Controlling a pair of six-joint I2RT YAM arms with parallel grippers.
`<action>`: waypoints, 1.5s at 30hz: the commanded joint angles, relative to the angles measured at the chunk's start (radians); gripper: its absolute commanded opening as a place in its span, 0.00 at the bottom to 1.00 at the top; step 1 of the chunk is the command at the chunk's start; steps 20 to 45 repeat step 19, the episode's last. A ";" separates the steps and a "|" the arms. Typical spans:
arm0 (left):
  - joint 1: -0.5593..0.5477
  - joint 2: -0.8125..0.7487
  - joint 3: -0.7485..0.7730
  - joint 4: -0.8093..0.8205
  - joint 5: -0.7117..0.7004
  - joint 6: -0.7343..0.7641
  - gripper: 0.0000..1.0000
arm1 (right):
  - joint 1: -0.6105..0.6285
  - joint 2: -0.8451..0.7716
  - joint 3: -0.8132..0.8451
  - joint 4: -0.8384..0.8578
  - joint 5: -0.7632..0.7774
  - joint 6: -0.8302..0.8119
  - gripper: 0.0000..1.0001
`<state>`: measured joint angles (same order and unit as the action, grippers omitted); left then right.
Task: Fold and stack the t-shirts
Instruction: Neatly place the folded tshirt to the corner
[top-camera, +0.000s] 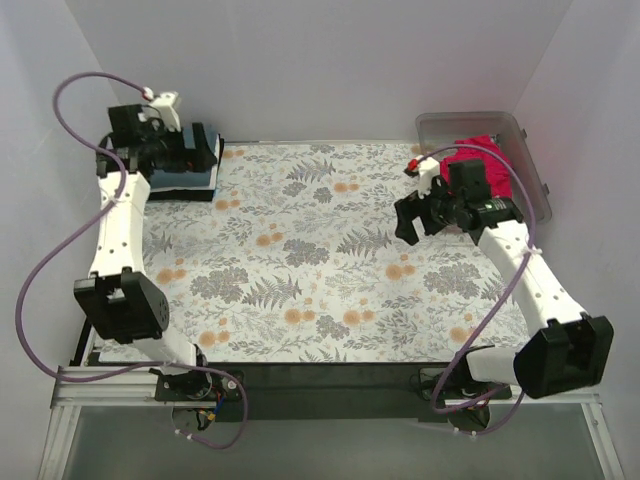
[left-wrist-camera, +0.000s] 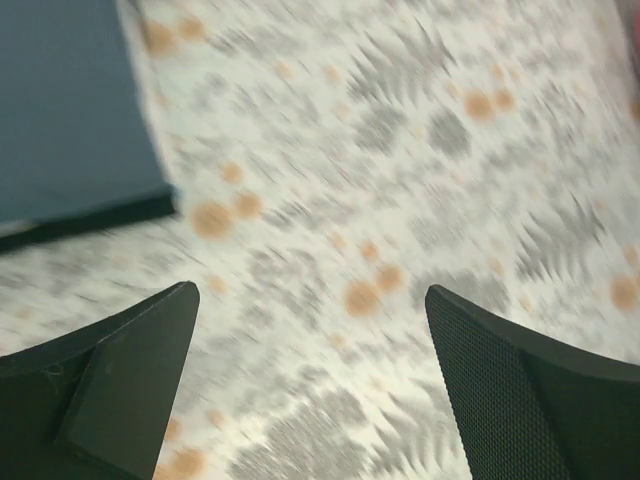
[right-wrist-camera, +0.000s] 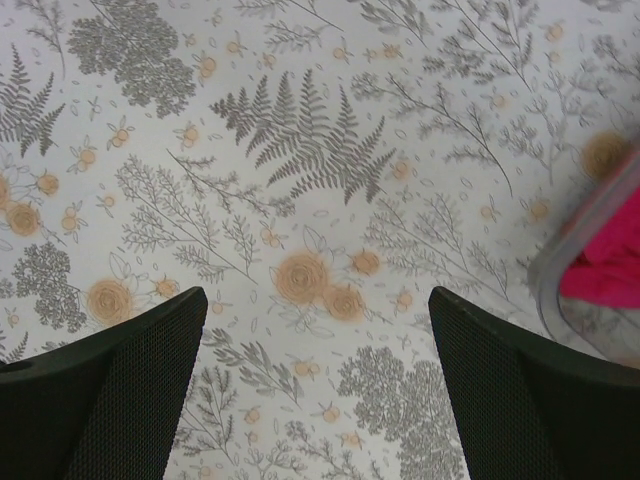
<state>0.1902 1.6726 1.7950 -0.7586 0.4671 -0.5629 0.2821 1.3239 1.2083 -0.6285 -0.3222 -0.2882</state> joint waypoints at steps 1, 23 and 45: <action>-0.092 -0.160 -0.219 -0.091 0.039 -0.031 0.97 | -0.055 -0.103 -0.081 -0.057 -0.008 0.015 0.98; -0.132 -0.482 -0.651 -0.087 0.016 -0.110 0.98 | -0.228 -0.348 -0.305 -0.085 -0.175 0.066 0.98; -0.132 -0.482 -0.651 -0.087 0.016 -0.110 0.98 | -0.228 -0.348 -0.305 -0.085 -0.175 0.066 0.98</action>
